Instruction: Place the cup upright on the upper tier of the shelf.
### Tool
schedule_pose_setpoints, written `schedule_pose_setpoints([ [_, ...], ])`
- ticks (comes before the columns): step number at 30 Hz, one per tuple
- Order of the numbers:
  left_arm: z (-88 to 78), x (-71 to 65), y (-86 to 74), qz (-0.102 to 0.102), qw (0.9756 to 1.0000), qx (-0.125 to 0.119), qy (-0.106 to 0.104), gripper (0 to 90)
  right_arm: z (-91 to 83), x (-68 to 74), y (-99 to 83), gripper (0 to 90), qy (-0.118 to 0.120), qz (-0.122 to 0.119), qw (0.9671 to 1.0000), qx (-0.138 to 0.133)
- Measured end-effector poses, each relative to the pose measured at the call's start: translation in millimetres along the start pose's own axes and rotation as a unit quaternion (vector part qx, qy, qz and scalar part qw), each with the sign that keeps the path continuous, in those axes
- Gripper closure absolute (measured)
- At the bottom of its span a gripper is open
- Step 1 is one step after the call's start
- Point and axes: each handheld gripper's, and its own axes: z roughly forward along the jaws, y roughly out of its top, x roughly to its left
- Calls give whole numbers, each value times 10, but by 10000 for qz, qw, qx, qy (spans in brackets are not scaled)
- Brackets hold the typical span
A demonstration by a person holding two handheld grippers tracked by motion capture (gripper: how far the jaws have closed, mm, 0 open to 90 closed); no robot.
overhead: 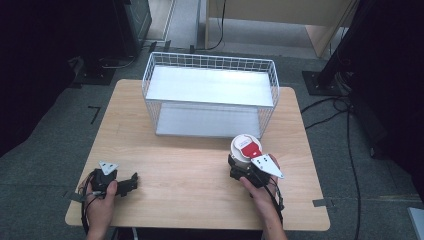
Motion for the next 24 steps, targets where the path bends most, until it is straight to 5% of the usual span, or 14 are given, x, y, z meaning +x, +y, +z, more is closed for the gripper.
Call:
schedule_pose_setpoints([
  [24,0,1,0,-5,10000,-4,-4,0,25,229,642,88,36,-60,9976,-691],
])
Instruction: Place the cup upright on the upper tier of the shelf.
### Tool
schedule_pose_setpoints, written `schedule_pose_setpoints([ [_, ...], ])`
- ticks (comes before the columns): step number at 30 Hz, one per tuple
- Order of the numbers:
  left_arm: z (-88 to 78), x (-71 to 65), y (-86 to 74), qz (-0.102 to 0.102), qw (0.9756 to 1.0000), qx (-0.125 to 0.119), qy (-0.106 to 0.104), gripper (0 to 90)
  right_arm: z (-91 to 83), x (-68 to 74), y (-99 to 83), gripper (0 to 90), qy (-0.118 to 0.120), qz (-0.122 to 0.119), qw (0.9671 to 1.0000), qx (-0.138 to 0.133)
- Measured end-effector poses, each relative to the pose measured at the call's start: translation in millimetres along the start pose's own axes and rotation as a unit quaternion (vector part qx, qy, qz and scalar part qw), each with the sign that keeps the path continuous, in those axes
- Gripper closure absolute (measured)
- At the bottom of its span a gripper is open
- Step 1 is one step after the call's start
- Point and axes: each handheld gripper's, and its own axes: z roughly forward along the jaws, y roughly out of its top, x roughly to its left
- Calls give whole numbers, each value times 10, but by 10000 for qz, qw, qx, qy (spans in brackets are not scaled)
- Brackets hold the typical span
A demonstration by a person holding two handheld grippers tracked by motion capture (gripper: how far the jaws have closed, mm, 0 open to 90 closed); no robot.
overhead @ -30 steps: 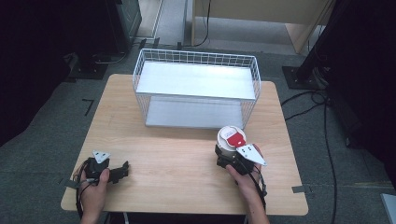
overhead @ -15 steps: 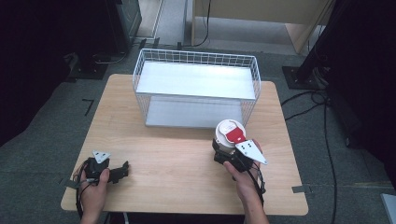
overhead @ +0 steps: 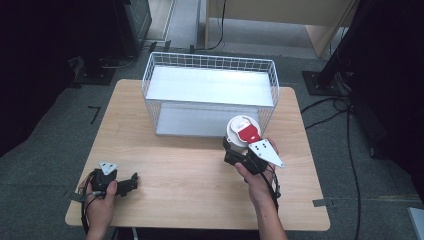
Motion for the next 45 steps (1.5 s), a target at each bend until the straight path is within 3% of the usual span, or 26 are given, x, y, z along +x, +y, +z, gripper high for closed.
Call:
schedule_pose_setpoints([
  [18,-1,2,1,8,10000,6,1,0,60,30,440,89,-19,-111,9992,-389],
  [23,-1,2,1,9,10000,2,0,0,101,59,576,90,-12,-240,9986,-477],
  [45,0,3,0,7,10000,-3,0,0,392,214,1092,91,110,-379,9958,-832],
])
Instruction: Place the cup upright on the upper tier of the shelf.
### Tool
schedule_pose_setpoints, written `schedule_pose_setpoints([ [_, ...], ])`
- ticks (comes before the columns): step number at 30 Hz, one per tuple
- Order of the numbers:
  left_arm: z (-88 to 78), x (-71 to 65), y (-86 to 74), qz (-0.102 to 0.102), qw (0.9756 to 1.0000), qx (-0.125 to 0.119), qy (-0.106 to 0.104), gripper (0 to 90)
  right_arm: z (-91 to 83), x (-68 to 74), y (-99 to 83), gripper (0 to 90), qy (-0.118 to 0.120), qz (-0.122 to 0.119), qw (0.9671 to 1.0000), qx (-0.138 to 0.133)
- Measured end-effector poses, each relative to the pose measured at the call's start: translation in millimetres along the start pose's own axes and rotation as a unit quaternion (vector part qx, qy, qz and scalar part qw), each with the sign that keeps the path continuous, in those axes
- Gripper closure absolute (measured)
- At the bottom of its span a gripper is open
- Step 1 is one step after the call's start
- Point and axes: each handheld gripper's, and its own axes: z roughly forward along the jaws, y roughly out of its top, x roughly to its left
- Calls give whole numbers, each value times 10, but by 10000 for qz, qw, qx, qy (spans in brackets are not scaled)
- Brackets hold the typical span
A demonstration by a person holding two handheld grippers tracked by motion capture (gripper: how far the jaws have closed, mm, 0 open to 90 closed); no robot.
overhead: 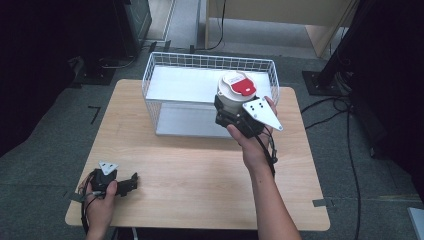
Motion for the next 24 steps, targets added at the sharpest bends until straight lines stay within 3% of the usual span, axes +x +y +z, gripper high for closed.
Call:
schedule_pose_setpoints([
  [24,-1,1,0,-5,10000,-3,-3,0,552,38,263,91,-122,-125,9998,30],
])
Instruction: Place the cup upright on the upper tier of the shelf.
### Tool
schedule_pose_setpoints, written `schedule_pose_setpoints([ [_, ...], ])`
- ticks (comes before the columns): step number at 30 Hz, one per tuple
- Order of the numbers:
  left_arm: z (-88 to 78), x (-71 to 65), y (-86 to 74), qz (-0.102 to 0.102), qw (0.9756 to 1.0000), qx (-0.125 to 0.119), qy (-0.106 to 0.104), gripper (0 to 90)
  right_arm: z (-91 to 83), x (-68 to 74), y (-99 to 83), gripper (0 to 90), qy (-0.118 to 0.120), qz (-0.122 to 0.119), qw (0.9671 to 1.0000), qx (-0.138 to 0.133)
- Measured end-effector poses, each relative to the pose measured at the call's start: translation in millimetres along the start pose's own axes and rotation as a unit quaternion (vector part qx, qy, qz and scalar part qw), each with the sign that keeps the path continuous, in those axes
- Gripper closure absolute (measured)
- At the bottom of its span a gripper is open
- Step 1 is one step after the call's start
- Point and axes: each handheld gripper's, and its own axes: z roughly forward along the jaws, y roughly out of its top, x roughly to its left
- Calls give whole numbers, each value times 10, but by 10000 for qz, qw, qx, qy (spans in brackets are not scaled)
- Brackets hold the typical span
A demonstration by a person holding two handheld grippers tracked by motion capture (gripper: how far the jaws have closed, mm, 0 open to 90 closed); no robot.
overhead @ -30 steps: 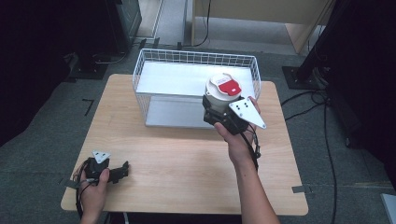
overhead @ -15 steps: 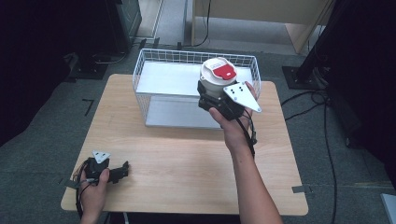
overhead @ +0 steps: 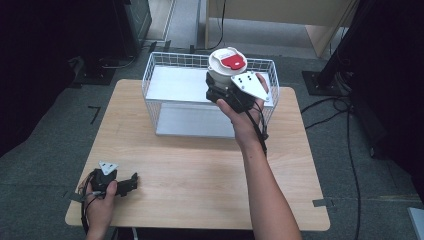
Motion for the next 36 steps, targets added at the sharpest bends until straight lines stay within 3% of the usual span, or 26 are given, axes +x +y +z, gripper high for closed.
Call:
schedule_pose_setpoints([
  [25,0,4,-2,-19,10000,-21,-17,0,691,-147,-87,91,-389,58,9982,463],
  [36,0,3,-3,-38,10000,-26,-22,0,783,-154,-152,89,-426,24,9969,665],
])
